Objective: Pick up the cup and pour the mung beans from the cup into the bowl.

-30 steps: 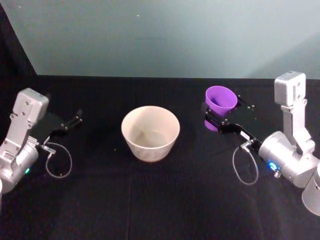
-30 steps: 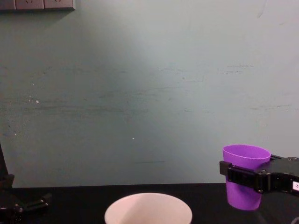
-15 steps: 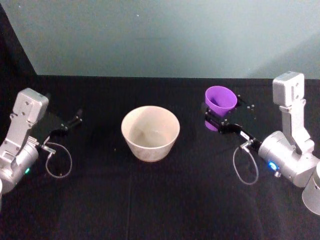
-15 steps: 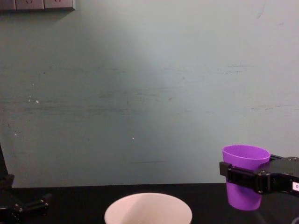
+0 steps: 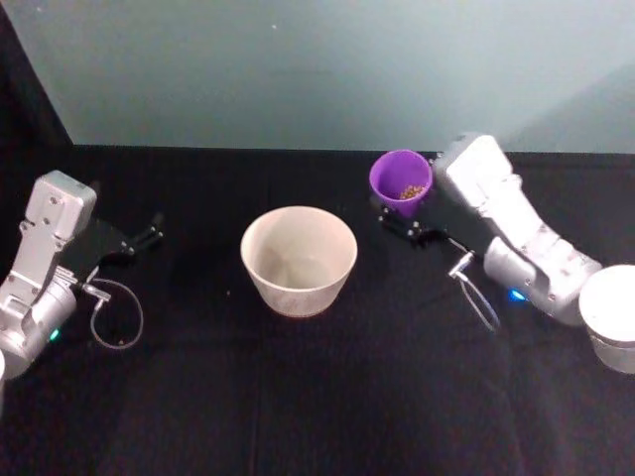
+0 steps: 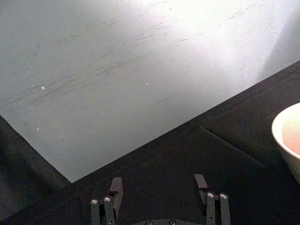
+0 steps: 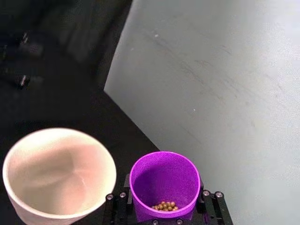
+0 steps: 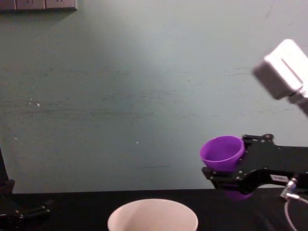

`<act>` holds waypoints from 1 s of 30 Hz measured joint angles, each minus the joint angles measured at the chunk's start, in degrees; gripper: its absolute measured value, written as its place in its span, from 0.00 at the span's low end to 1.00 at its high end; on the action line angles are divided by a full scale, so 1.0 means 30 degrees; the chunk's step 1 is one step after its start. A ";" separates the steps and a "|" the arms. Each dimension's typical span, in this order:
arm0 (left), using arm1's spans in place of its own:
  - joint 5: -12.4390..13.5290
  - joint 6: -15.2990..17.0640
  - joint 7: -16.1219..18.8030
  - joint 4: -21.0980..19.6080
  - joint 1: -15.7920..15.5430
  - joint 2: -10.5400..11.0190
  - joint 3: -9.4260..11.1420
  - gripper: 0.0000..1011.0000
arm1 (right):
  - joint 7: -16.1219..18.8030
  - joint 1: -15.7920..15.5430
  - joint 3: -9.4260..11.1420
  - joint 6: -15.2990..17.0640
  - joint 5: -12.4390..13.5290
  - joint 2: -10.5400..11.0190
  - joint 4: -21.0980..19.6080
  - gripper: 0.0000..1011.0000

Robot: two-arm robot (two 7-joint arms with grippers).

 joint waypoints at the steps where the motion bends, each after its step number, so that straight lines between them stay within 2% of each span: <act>1: -0.0001 0.0001 0.0000 0.0000 0.0001 0.0000 0.0000 0.99 | 0.0044 0.0196 -0.0221 0.0131 -0.0370 0.0032 -0.0015 0.72; 5: 0.0000 0.0001 0.0000 0.0000 0.0000 0.0000 0.0000 0.99 | 0.0282 0.1076 -0.1213 0.0824 -0.2270 0.0176 -0.0035 0.72; 6: 0.0000 0.0001 0.0001 0.0001 0.0001 0.0000 0.0000 0.99 | 0.0441 0.1420 -0.1624 0.1051 -0.2991 0.0207 -0.0039 0.72; 9: 0.0000 0.0000 0.0000 -0.0001 0.0001 0.0000 0.0001 0.99 | 0.0598 0.1868 -0.2115 0.1276 -0.3895 0.0215 -0.0038 0.72; 10: 0.0000 0.0001 0.0000 0.0000 0.0001 0.0000 0.0000 0.99 | 0.0742 0.2151 -0.2451 0.1401 -0.4505 0.0215 -0.0024 0.72; 15: -0.0001 0.0001 0.0000 0.0000 0.0001 -0.0001 0.0000 0.99 | 0.1165 0.3021 -0.3399 0.1683 -0.6284 0.0079 0.0191 0.72; 21: -0.0001 0.0000 0.0000 0.0000 0.0001 0.0000 -0.0001 0.99 | 0.1598 0.3804 -0.4270 0.1923 -0.7909 -0.0177 0.0451 0.72; 22: -0.0001 0.0001 0.0000 0.0001 0.0000 0.0000 0.0000 0.99 | 0.1695 0.3996 -0.4586 0.2037 -0.8488 -0.0236 0.0518 0.72; 24: -0.0001 0.0000 0.0000 0.0001 0.0002 0.0000 0.0000 0.99 | 0.1781 0.4194 -0.4892 0.2166 -0.9054 -0.0276 0.0571 0.72; 25: -0.0001 0.0001 0.0000 0.0000 0.0001 0.0000 0.0000 0.99 | 0.1864 0.4394 -0.5237 0.2320 -0.9705 -0.0326 0.0623 0.72; 30: 0.0000 0.0001 0.0000 0.0000 0.0001 0.0000 0.0000 0.99 | 0.2037 0.4873 -0.6175 0.2710 -1.1508 -0.0457 0.0805 0.72</act>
